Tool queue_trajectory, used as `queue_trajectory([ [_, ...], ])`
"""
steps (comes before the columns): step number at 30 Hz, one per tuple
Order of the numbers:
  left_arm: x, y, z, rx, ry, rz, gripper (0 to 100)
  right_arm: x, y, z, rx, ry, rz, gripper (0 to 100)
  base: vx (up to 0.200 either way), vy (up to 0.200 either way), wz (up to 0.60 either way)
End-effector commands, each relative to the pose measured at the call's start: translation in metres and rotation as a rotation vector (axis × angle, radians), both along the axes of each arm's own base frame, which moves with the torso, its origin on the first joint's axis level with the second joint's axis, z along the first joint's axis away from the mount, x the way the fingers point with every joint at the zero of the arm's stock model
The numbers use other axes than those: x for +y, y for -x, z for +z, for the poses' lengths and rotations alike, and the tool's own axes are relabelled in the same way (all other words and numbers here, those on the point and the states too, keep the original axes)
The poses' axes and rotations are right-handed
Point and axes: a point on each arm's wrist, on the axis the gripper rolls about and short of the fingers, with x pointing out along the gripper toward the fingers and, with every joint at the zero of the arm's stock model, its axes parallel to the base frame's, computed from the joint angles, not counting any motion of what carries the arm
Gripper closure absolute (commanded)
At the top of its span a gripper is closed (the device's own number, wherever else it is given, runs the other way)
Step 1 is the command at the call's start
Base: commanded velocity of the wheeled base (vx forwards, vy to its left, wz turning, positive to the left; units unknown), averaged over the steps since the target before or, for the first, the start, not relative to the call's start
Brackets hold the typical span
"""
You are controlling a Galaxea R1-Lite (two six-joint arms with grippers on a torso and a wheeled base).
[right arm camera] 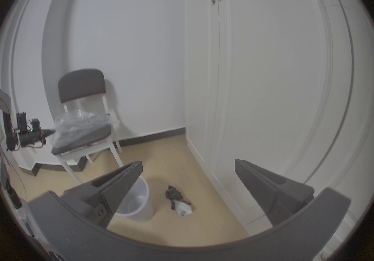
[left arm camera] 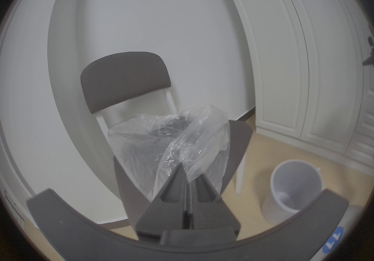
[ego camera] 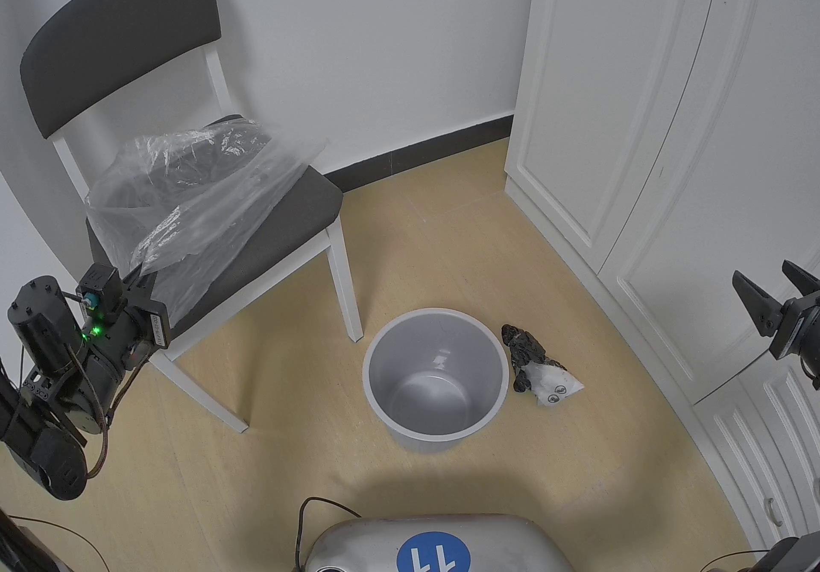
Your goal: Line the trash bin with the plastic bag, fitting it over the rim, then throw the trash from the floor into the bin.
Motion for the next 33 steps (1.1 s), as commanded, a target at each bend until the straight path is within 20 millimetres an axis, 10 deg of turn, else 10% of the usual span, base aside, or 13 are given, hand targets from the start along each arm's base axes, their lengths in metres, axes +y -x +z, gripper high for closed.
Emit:
queue_trajectory([
  [1,-0.011,0.009,0.007,-0.025,0.033,-0.053,100,0.005,-0.003,-0.004,0.014,-0.001,0.043,0,0.0,0.0,0.0],
  [33,-0.056,0.01,0.012,-0.045,0.318,-0.176,100,-0.014,-0.008,-0.007,0.051,0.08,0.011,0,0.0,0.0,0.0],
])
